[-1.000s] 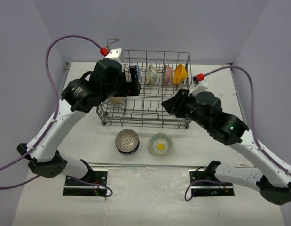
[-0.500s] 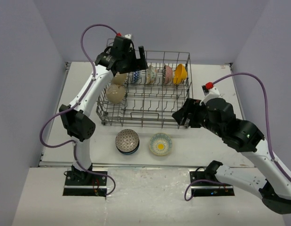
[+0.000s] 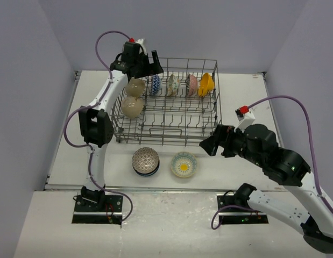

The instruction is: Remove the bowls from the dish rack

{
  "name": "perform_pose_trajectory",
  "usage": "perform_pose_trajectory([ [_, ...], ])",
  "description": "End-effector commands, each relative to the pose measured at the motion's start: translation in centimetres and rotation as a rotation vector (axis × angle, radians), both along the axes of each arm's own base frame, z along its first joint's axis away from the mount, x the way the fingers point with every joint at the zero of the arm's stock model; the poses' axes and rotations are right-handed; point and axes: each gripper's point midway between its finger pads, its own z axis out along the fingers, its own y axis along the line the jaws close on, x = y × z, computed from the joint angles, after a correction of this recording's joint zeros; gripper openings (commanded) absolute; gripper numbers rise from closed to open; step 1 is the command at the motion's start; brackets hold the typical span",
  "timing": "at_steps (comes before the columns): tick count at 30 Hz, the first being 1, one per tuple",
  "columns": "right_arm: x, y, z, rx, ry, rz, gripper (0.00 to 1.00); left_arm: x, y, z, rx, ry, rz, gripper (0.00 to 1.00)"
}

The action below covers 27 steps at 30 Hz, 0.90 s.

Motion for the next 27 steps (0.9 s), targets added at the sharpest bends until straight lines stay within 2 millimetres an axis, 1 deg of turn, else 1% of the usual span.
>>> perform_pose_trajectory([
  [1, 0.0, 0.5, 0.1, 0.033, 0.019, -0.003, 0.99, 2.5, 1.1, 2.0, -0.061, -0.107, -0.065, 1.00],
  [2, -0.1, 0.5, 0.0, 0.039, 0.026, -0.006, 0.99, 2.5, 0.9, 1.9, -0.084, -0.101, -0.086, 1.00],
  [3, -0.1, 0.5, 0.1, 0.053, 0.035, -0.017, 0.99, 2.9, 1.4, 1.7, -0.104, -0.102, -0.082, 1.00],
  [4, -0.1, 0.5, -0.2, 0.053, 0.042, -0.025, 0.99, 2.8, 1.3, 1.0, -0.123, -0.085, -0.100, 0.99],
  [6, -0.1, 0.5, -0.2, 0.066, 0.055, -0.035, 0.99, 3.1, 1.4, 0.5, -0.136, -0.081, -0.104, 0.99],
  [9, 0.0, 0.7, -0.2, 0.089, 0.072, -0.050, 0.99, 3.2, 0.7, -1.0, -0.175, -0.053, -0.134, 0.97],
  [14, 0.0, 0.8, 0.1, 0.115, 0.073, -0.062, 0.99, 3.3, -0.1, -1.8, -0.217, -0.036, -0.159, 0.93],
  [17, 0.0, 0.9, 0.0, 0.116, 0.083, -0.059, 0.99, 3.3, -0.3, -2.7, -0.227, -0.015, -0.162, 0.92],
  [18, 0.0, 1.0, -0.1, 0.115, 0.084, -0.061, 0.99, 3.3, -0.3, -3.4, -0.230, 0.000, -0.159, 0.91],
  [19, 0.0, 1.0, 0.0, 0.116, 0.084, -0.060, 0.99, 3.3, -0.4, -3.7, -0.234, 0.006, -0.161, 0.89],
  [21, 0.1, 1.0, 0.0, 0.118, 0.084, -0.060, 0.99, 3.3, -0.6, -4.3, -0.243, 0.020, -0.169, 0.88],
  [26, 0.4, 1.0, 0.0, 0.106, 0.086, -0.073, 0.99, 3.3, -1.4, -3.7, -0.295, 0.015, -0.194, 0.84],
  [27, 0.4, 1.1, -0.1, 0.100, 0.089, -0.072, 0.99, 3.3, -1.5, -4.0, -0.302, 0.021, -0.196, 0.83],
])
